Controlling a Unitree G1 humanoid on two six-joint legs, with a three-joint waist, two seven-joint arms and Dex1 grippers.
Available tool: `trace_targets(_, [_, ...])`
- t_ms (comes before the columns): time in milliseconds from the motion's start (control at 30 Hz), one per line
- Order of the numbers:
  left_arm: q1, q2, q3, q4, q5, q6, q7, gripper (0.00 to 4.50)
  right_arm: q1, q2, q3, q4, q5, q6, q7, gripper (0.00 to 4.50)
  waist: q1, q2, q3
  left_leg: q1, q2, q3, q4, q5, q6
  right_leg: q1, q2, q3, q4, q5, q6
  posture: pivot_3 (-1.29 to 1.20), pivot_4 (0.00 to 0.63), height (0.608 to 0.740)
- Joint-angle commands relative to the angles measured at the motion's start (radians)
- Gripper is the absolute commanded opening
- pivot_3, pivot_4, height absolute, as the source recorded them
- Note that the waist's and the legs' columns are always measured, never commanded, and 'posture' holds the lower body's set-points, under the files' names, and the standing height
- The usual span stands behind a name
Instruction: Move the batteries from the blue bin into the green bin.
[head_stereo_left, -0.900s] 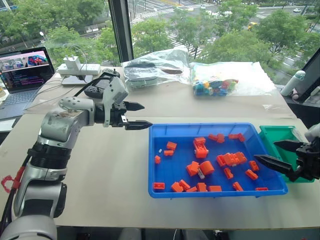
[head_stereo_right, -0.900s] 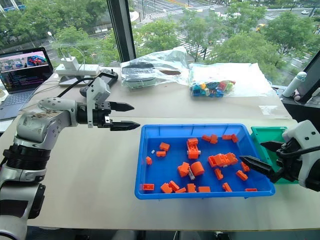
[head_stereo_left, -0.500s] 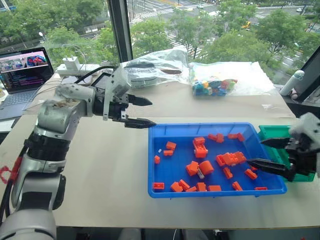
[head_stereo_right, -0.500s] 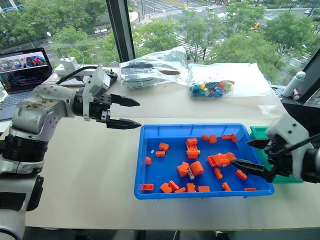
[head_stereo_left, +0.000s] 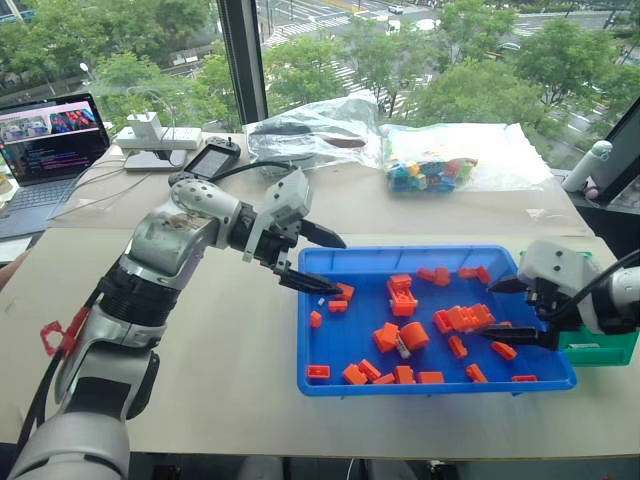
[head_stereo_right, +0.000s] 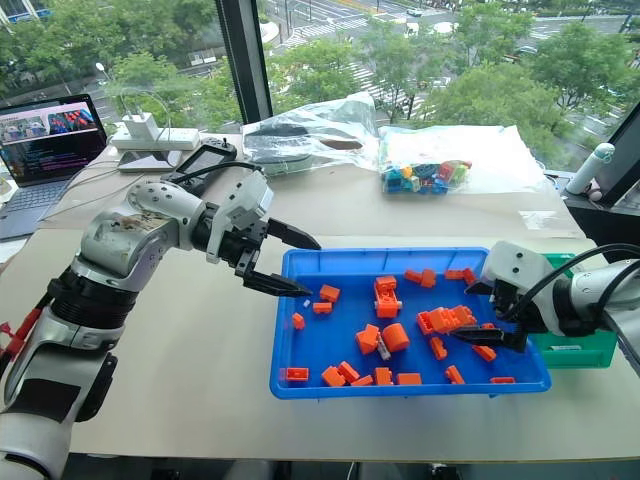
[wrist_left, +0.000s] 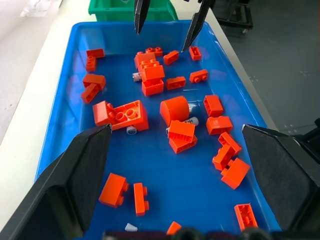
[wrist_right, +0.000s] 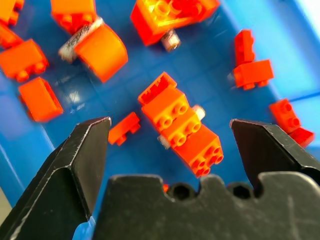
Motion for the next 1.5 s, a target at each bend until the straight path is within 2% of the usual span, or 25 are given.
trace_targets(33, [0.011, -0.033, -0.014, -0.04, 0.018, -0.035, 0.027, 4.5, -0.098, 0.01, 0.118, 0.146, -0.148, -0.183, 0.097, 4.47, 0.0, 0.0, 0.0, 0.0, 0.0, 0.0, 0.0, 0.0, 0.0, 0.0, 0.0, 0.0, 0.0, 0.0, 0.0, 0.0, 0.15, 0.732])
trace_targets(300, [0.049, -0.067, -0.013, -0.111, 0.008, 0.0, 0.08, 4.5, -0.291, 0.127, 0.262, 0.43, -0.325, -0.44, 0.2, 4.47, -0.005, 0.0, 0.0, 0.0, 0.0, -0.002, 0.002, 0.0, 0.0, -0.001, 0.0, 0.001, 0.002, 0.0, 0.0, 0.0, 0.15, 0.732])
trace_targets(533, [0.068, -0.065, -0.004, -0.14, 0.011, 0.015, 0.119, 4.5, -0.383, 0.21, 0.285, 0.558, -0.383, -0.531, 0.24, 4.47, -0.002, 0.001, 0.0, 0.0, 0.0, -0.004, 0.003, 0.0, 0.0, -0.001, 0.0, 0.001, 0.003, 0.0, 0.0, 0.0, 0.15, 0.732])
trace_targets(700, [0.072, -0.062, -0.004, -0.148, 0.006, 0.021, 0.136, 4.5, -0.378, 0.226, 0.277, 0.566, -0.38, -0.529, 0.265, 3.23, 0.0, 0.001, 0.0, 0.0, 0.0, -0.005, 0.003, 0.0, 0.0, -0.001, 0.0, 0.0, 0.004, 0.0, 0.0, 0.0, 0.15, 0.732])
trace_targets(767, [0.072, -0.063, -0.005, -0.148, 0.005, 0.021, 0.139, 4.5, -0.372, 0.215, 0.266, 0.55, -0.374, -0.519, 0.278, 2.43, 0.0, 0.001, 0.0, 0.0, 0.0, -0.004, 0.003, 0.0, 0.0, -0.001, -0.001, 0.001, 0.004, 0.0, 0.0, 0.0, 0.15, 0.732])
trace_targets(867, [0.067, -0.07, -0.009, -0.139, 0.005, 0.018, 0.142, 4.5, -0.369, 0.195, 0.246, 0.519, -0.36, -0.499, 0.298, 1.53, 0.0, 0.001, 0.0, 0.0, 0.0, -0.004, 0.003, 0.0, 0.0, -0.001, -0.001, 0.001, 0.004, 0.0, 0.0, 0.0, 0.15, 0.732])
trace_targets(1033, [0.063, -0.083, -0.015, -0.125, 0.01, 0.008, 0.141, 4.5, -0.35, 0.145, 0.169, 0.39, -0.289, -0.393, 0.322, 1.47, 0.002, 0.001, 0.0, 0.0, 0.0, -0.004, 0.003, 0.0, 0.0, -0.001, -0.001, 0.001, 0.006, 0.0, 0.0, 0.0, 0.15, 0.732])
trace_targets(1200, [0.059, -0.091, -0.017, -0.117, 0.013, 0.002, 0.14, 4.5, -0.335, 0.148, 0.117, 0.332, -0.273, -0.267, 0.26, 1.47, 0.0, 0.001, 0.0, 0.0, 0.0, -0.005, 0.003, 0.0, 0.0, -0.001, 0.0, 0.001, 0.006, 0.0, 0.0, 0.0, 0.15, 0.732])
trace_targets(1500, [0.052, -0.1, -0.027, -0.118, 0.013, 0.01, 0.132, 4.5, -0.393, 0.251, 0.158, 0.524, -0.486, -0.318, -0.078, 1.47, 0.001, 0.001, 0.0, 0.0, 0.0, -0.005, 0.003, 0.0, 0.0, -0.001, 0.0, 0.001, 0.006, 0.0, 0.0, 0.0, 0.15, 0.732])
